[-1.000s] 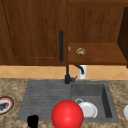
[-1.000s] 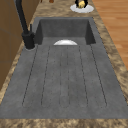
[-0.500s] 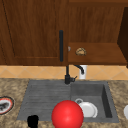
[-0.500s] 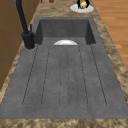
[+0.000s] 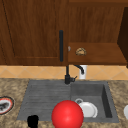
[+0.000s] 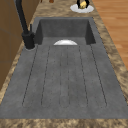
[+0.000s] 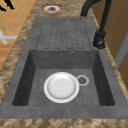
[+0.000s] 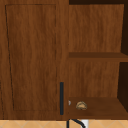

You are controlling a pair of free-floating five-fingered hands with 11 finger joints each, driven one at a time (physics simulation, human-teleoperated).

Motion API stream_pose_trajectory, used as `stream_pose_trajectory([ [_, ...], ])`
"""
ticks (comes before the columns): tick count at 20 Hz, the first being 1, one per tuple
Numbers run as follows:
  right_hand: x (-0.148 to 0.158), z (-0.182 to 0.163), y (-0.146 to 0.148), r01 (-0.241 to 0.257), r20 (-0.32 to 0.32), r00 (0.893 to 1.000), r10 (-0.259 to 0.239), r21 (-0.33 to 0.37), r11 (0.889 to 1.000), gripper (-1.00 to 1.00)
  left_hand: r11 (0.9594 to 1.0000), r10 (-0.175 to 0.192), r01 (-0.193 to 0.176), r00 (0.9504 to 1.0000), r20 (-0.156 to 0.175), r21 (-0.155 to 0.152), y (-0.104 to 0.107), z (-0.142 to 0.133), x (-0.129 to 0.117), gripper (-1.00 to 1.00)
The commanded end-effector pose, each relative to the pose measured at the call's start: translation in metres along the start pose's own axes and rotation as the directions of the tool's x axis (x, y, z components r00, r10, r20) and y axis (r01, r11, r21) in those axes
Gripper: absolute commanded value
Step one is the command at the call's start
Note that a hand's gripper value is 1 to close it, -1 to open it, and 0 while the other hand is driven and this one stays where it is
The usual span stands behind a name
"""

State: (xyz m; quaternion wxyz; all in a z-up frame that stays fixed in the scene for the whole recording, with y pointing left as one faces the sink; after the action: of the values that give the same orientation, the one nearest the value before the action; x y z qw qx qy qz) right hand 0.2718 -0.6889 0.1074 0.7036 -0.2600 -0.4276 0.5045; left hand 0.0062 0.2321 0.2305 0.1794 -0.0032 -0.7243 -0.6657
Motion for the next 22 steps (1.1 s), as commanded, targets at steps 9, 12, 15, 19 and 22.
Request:
stream_pose_trajectory([
  [9,0.016,0.050,-0.029,-0.074,-0.015,0.997,0.073,-0.173,0.982,-1.00,1.0000,0.000,0.000,1.0000,0.000,0.000,0.000,0.000,0.000,0.00],
  [12,0.024,0.063,-0.044,-0.077,-0.017,0.997,0.075,-0.189,0.979,-1.00,1.0000,0.000,0.000,1.0000,0.000,0.000,0.000,0.000,0.000,0.00],
  [15,0.039,0.070,-0.057,-0.078,-0.023,0.997,0.075,-0.184,0.980,-1.00,1.0000,0.000,0.000,1.0000,0.000,0.000,0.000,0.000,0.000,0.00],
  [19,0.064,0.075,-0.057,-0.109,-0.036,0.994,0.103,-0.209,0.972,-1.00,1.0000,0.000,0.000,1.0000,0.000,0.000,0.000,0.000,0.000,0.00],
  [22,0.080,0.078,-0.055,-0.136,-0.050,0.990,0.128,-0.232,0.963,-1.00,1.0000,0.000,0.000,1.0000,0.000,0.000,0.000,0.000,0.000,0.00],
])
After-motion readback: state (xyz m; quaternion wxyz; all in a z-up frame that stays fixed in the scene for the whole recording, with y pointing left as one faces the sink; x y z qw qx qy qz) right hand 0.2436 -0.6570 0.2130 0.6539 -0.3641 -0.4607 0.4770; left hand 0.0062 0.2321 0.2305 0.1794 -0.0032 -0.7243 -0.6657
